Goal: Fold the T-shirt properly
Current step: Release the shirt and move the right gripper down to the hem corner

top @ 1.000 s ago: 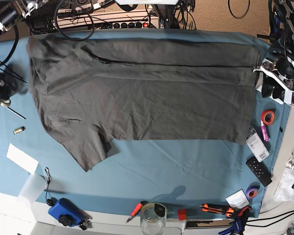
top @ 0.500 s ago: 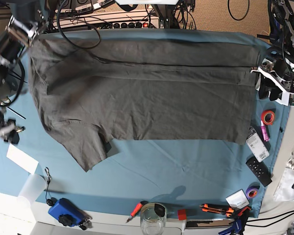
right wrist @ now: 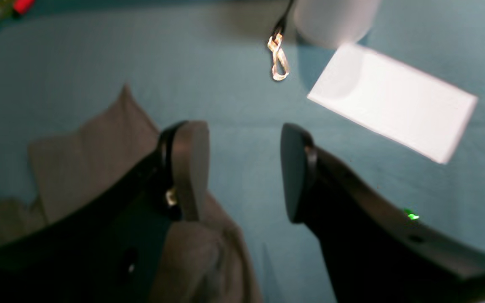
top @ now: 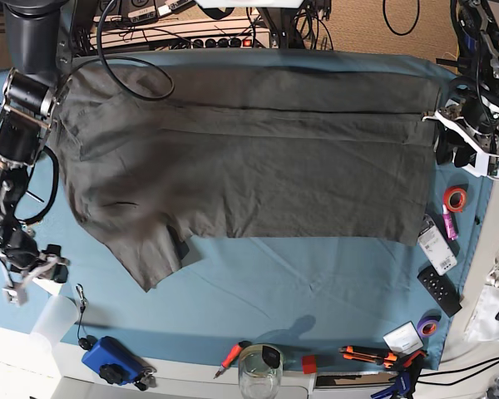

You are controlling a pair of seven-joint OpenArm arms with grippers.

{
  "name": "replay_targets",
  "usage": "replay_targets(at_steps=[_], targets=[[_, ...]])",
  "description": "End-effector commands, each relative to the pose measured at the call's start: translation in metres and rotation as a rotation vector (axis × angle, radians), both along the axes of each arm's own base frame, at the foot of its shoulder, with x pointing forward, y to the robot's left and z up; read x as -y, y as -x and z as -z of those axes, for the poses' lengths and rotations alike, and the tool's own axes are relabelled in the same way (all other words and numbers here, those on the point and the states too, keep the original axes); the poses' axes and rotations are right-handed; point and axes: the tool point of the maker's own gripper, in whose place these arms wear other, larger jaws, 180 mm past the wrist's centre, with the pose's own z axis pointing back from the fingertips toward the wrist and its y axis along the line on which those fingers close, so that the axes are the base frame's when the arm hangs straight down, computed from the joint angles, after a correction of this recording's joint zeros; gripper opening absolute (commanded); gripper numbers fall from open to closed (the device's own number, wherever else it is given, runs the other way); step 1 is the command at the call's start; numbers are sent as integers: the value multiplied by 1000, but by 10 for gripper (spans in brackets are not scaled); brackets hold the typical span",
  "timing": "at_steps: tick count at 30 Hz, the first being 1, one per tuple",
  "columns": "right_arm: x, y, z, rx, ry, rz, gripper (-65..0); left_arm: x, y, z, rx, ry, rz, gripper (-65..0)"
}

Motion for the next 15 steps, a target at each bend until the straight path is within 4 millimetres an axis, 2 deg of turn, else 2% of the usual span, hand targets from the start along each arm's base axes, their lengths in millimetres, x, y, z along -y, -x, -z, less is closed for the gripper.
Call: replay_targets(at_steps=[1, 8, 11, 15], targets=[[2, -15, -25, 71, 8, -7, -371, 0, -4, -10, 39, -9, 11, -433], [-36, -36, -3, 38, 37, -85, -371, 2, -2, -8, 32, -2, 11, -433], [-37, -40, 10, 40, 47, -53, -371, 2, -1, -6, 20, -4, 12, -432], [-31, -33, 41, -15, 56, -15, -371, 2, -1, -6, 18, -4, 12, -432]])
